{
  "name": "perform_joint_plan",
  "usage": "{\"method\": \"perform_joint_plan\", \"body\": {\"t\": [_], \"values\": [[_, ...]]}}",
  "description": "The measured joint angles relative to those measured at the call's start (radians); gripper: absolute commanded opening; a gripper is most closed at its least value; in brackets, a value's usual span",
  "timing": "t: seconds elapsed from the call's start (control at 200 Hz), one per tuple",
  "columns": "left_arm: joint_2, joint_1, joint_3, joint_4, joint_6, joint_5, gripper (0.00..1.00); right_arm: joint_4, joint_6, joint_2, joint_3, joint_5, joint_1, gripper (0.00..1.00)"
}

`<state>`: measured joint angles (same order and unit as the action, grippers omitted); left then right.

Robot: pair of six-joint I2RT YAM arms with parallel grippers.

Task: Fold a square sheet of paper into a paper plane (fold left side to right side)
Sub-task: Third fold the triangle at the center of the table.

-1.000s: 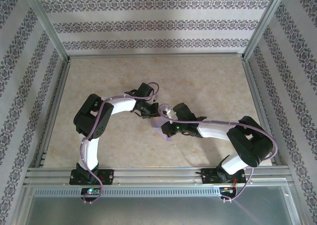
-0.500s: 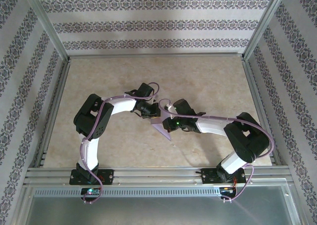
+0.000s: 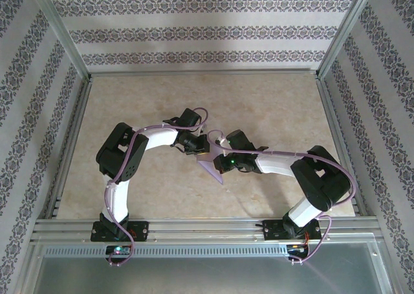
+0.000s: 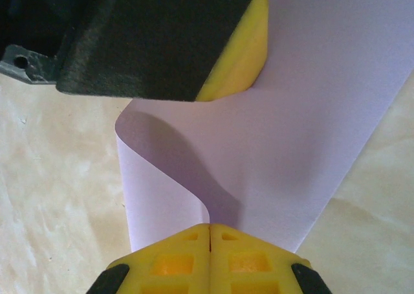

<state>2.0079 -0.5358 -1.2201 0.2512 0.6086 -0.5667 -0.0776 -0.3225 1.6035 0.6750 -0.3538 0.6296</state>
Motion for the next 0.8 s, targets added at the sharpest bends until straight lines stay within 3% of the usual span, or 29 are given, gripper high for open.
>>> {"method": "perform_joint_plan", "body": {"t": [0.8], "values": [[0.000,-0.001,0.000,0.000,0.000,0.002,0.09,0.000,0.000,0.037,0.013,0.005,0.000,0.00]]}}
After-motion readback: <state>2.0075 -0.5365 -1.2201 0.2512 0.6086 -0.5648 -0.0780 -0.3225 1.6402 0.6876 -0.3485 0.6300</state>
